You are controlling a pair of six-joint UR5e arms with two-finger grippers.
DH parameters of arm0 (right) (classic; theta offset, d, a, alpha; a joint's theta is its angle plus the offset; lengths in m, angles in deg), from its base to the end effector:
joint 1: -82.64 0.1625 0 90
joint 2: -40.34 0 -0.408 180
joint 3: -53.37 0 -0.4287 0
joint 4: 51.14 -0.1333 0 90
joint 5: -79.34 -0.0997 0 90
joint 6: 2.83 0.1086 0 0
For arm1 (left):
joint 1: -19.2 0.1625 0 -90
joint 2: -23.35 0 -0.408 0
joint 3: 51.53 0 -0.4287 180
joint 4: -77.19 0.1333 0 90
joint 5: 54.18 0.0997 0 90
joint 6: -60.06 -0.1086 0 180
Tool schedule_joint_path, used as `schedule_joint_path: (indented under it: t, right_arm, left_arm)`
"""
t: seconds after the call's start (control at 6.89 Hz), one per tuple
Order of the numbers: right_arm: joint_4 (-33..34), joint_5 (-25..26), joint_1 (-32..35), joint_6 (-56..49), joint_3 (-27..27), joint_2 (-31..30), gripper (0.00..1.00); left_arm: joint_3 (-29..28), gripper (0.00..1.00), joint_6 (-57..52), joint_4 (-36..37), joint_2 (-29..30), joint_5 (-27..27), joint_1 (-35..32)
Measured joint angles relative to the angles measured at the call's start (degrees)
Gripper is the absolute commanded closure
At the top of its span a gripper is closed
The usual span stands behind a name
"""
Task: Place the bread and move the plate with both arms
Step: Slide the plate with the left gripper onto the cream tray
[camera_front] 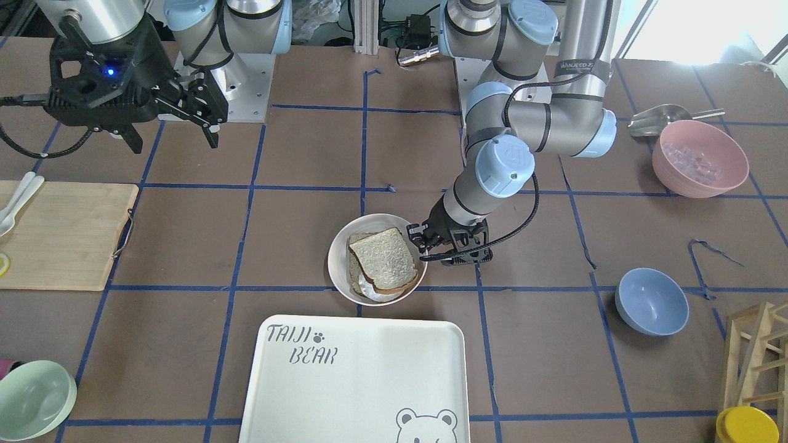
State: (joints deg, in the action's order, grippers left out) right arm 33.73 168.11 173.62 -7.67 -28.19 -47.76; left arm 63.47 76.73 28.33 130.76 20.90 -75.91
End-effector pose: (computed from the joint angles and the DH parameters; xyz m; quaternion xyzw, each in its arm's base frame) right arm 0.1449 -0.5394 0.5130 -0.0509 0.9986 -0.0127 0.0103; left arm -0.2084 -0.5195 0.1556 0.1013 -0.9863 -0.0353 0.1254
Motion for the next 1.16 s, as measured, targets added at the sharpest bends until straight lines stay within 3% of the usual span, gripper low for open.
schedule_joint_path:
  t: [0.58, 1.16]
  right_arm:
    - [-0.02, 0.0, -0.07, -0.08, 0.0, -0.06, 0.0]
    - [-0.11, 0.09, -0.17, -0.8, -0.09, -0.06, 0.0]
  left_arm:
    - [-14.33, 1.0, 0.1, 1.57, 5.47, -2.49, 2.38]
    - [-28.81, 1.0, -1.63, 1.4, 20.2, -6.63, 3.88]
